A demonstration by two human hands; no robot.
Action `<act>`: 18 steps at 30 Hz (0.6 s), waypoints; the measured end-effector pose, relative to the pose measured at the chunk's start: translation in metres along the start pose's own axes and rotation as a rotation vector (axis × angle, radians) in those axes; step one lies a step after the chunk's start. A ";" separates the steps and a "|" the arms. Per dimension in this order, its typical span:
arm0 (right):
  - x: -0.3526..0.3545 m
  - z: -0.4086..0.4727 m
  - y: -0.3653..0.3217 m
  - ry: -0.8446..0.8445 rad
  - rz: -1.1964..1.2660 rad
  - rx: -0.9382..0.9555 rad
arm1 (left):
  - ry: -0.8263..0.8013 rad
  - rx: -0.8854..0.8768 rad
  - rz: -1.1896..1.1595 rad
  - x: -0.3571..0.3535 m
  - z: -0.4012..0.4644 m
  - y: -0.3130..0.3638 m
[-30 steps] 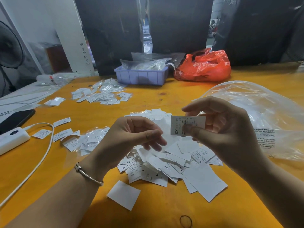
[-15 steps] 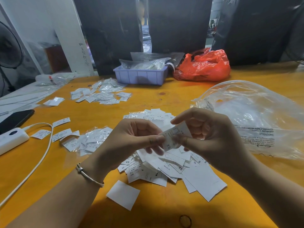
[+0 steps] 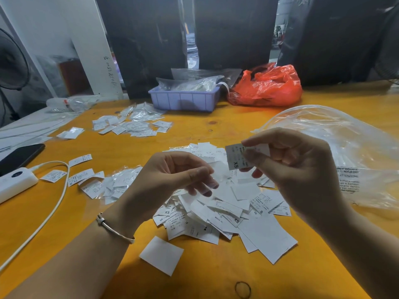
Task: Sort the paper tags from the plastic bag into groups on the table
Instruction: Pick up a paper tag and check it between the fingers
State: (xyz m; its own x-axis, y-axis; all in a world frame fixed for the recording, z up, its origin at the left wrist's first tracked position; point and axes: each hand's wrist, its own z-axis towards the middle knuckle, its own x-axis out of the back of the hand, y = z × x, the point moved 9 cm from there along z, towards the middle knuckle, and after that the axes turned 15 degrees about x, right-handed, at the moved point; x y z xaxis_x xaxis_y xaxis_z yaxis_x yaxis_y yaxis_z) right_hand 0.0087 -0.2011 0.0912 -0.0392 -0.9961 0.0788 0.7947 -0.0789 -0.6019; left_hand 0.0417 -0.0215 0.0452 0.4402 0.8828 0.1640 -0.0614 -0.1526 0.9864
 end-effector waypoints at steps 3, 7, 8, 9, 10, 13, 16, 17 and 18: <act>0.008 0.001 -0.006 0.060 -0.023 0.032 | 0.000 -0.003 0.002 0.000 0.000 0.000; 0.007 0.001 -0.014 0.043 -0.071 0.080 | 0.000 -0.007 -0.005 0.000 0.000 0.001; 0.005 0.000 -0.015 0.023 -0.087 0.087 | 0.001 -0.007 -0.003 0.000 0.000 0.001; 0.003 -0.001 -0.015 0.004 -0.101 0.089 | 0.002 -0.008 -0.002 0.000 -0.001 0.001; 0.001 -0.001 -0.015 -0.012 -0.112 0.088 | 0.002 -0.008 -0.001 0.000 -0.001 0.001; -0.001 -0.002 -0.016 -0.029 -0.132 0.096 | 0.003 -0.010 0.003 0.000 -0.001 0.001; -0.003 -0.002 -0.016 -0.046 -0.144 0.102 | 0.004 -0.009 0.008 -0.001 -0.001 0.001; -0.003 -0.003 -0.016 -0.053 -0.147 0.099 | 0.006 -0.007 0.005 -0.001 -0.001 0.001; -0.003 -0.003 -0.015 -0.057 -0.148 0.094 | 0.007 -0.006 0.002 0.000 -0.001 0.001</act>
State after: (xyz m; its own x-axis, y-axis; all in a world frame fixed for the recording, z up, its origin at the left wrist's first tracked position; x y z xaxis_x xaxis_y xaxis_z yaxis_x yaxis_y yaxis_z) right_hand -0.0050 -0.1966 0.0973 -0.1274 -0.9698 0.2079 0.8362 -0.2177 -0.5034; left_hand 0.0403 -0.0214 0.0460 0.4339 0.8856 0.1658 -0.0672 -0.1517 0.9861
